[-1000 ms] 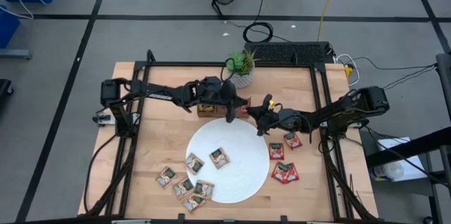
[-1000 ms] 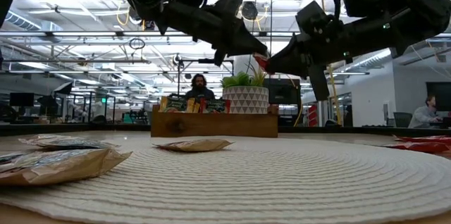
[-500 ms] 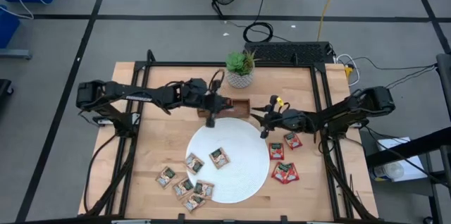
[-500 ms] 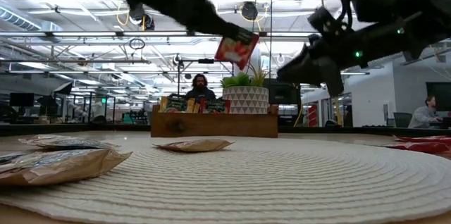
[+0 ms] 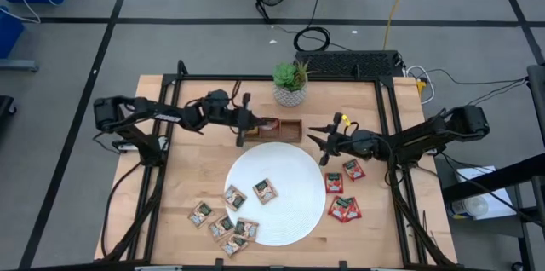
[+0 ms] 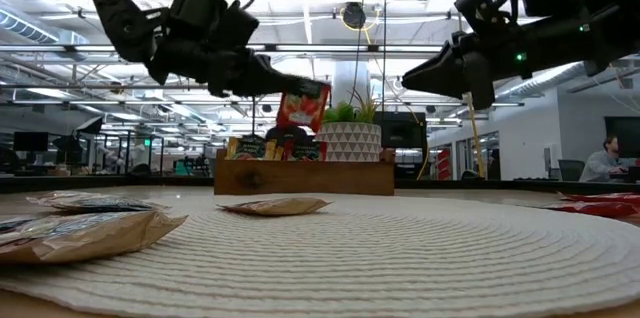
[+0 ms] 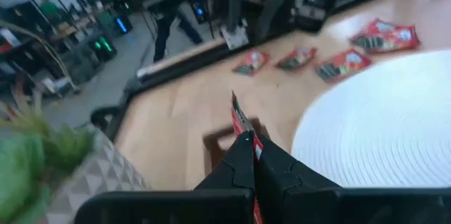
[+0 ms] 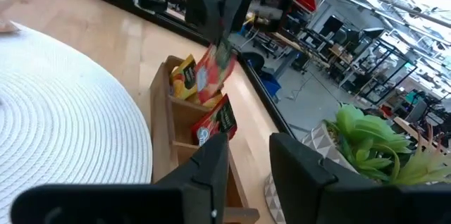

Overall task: Pick & Place Tea
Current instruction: Put the strawberry tea bag into the wooden organizer

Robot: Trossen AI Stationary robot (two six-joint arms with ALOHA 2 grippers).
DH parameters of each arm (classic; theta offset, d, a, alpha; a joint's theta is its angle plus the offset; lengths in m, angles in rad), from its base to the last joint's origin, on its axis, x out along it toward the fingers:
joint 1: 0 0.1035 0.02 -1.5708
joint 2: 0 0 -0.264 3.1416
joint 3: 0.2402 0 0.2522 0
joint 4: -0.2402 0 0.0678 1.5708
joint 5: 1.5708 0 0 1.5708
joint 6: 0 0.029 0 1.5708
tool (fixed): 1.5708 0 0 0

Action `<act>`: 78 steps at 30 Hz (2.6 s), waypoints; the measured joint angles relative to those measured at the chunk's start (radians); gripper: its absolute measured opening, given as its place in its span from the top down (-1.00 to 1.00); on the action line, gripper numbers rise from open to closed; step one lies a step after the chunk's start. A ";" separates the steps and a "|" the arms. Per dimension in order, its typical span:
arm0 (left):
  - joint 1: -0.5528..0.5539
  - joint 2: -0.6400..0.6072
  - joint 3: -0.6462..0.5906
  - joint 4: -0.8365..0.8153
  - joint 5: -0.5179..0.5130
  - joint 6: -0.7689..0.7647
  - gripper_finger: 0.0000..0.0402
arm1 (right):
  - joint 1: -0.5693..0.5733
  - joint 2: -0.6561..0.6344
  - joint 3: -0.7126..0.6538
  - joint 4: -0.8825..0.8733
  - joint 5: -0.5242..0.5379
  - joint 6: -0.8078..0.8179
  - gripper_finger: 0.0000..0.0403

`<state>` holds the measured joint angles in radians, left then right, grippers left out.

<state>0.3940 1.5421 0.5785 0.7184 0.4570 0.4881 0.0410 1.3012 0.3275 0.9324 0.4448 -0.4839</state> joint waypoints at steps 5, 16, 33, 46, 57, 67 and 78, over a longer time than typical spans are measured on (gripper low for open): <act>0.033 0.064 -0.003 0.088 0.075 -0.001 1.00 | 0.000 0.001 0.000 0.004 0.000 -0.007 0.55; 0.057 0.222 -0.002 0.243 0.088 -0.056 1.00 | 0.000 0.000 0.000 0.013 -0.001 -0.025 0.55; 0.055 0.223 -0.002 0.194 0.005 -0.091 0.91 | 0.000 0.000 0.001 0.012 -0.001 -0.026 0.55; 0.054 0.223 -0.002 0.200 -0.091 -0.134 0.89 | 0.000 0.000 0.002 0.009 -0.001 -0.029 0.55; 0.054 0.223 -0.002 0.219 -0.095 -0.186 0.54 | 0.000 0.001 0.002 0.004 -0.002 -0.029 0.55; 0.031 0.175 0.009 0.232 -0.179 -0.258 0.21 | 0.000 0.000 0.002 0.004 -0.002 -0.029 0.55; -0.201 0.095 0.478 -0.888 -0.499 -0.038 0.94 | 0.000 0.001 0.002 -0.003 -0.001 -0.034 0.55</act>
<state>0.1930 1.6376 1.0564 -0.1694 -0.0424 0.4502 0.0410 1.3018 0.3294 0.9298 0.4435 -0.5175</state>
